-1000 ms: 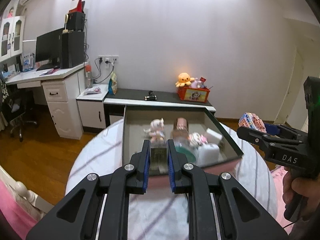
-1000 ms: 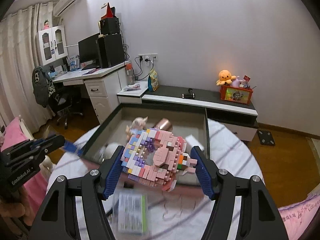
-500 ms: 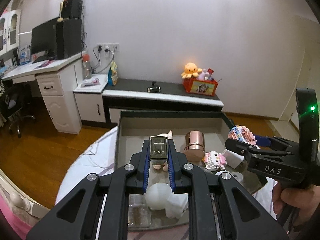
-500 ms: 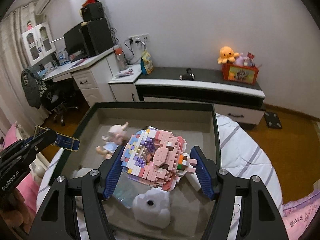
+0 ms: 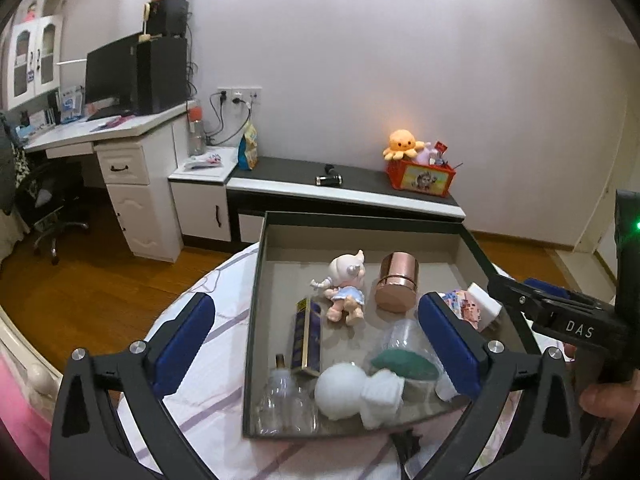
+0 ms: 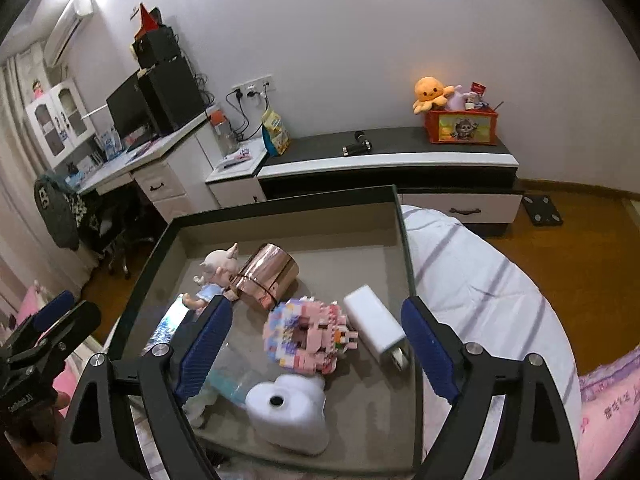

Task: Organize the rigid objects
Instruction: 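Open both grippers to drop the harmonica and block figure into the box, then withdraw both grippers from the box back over the bed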

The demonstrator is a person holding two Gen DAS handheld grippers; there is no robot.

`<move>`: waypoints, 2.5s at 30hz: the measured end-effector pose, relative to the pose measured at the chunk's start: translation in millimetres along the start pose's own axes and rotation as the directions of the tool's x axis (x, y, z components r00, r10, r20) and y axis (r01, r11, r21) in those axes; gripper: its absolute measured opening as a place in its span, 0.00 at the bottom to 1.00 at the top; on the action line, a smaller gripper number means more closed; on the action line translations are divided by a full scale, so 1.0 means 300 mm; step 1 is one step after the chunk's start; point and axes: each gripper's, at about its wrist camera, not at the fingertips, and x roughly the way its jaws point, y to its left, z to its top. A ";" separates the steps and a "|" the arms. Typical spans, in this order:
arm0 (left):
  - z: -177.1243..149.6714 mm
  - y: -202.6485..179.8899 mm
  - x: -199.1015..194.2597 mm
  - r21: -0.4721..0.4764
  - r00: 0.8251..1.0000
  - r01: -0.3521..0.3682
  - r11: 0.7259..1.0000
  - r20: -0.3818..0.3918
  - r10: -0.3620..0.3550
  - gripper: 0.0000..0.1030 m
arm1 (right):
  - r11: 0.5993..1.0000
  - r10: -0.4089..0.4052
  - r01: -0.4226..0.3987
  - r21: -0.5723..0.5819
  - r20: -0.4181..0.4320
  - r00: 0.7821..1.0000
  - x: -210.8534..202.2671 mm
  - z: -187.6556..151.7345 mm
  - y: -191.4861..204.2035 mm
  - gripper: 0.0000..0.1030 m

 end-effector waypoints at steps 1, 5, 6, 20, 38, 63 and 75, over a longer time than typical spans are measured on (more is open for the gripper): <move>-0.011 -0.003 -0.031 0.003 1.000 0.003 1.000 0.008 -0.003 1.00 | 1.000 0.005 -0.005 0.004 0.007 1.000 -0.019 -0.008 0.002 0.85; -0.041 -0.012 -0.131 0.005 0.999 0.019 1.000 0.036 -0.020 1.00 | 1.000 0.022 -0.022 0.013 0.033 0.999 -0.100 -0.047 0.016 0.85; -0.050 -0.014 -0.159 0.003 0.999 0.025 1.000 0.044 -0.025 1.00 | 1.000 0.027 -0.028 0.015 0.043 0.999 -0.123 -0.059 0.022 0.85; -0.254 0.002 -0.398 -0.019 0.997 0.004 1.000 0.081 -0.002 1.00 | 1.000 0.026 -0.023 -0.021 0.166 0.986 -0.390 -0.251 0.083 0.85; -0.397 -0.010 -0.503 -0.046 0.995 -0.027 0.999 0.090 0.031 1.00 | 1.000 0.014 -0.008 -0.026 0.219 0.976 -0.534 -0.448 0.104 0.86; -0.443 -0.012 -0.490 -0.042 0.998 -0.036 0.998 0.053 0.039 1.00 | 0.995 0.043 -0.035 -0.093 0.088 0.995 -0.412 -0.494 0.147 0.86; -0.496 0.021 -0.356 -0.060 0.998 -0.059 0.996 -0.036 0.057 1.00 | 0.992 0.064 -0.071 -0.103 -0.072 0.995 -0.175 -0.513 0.145 0.85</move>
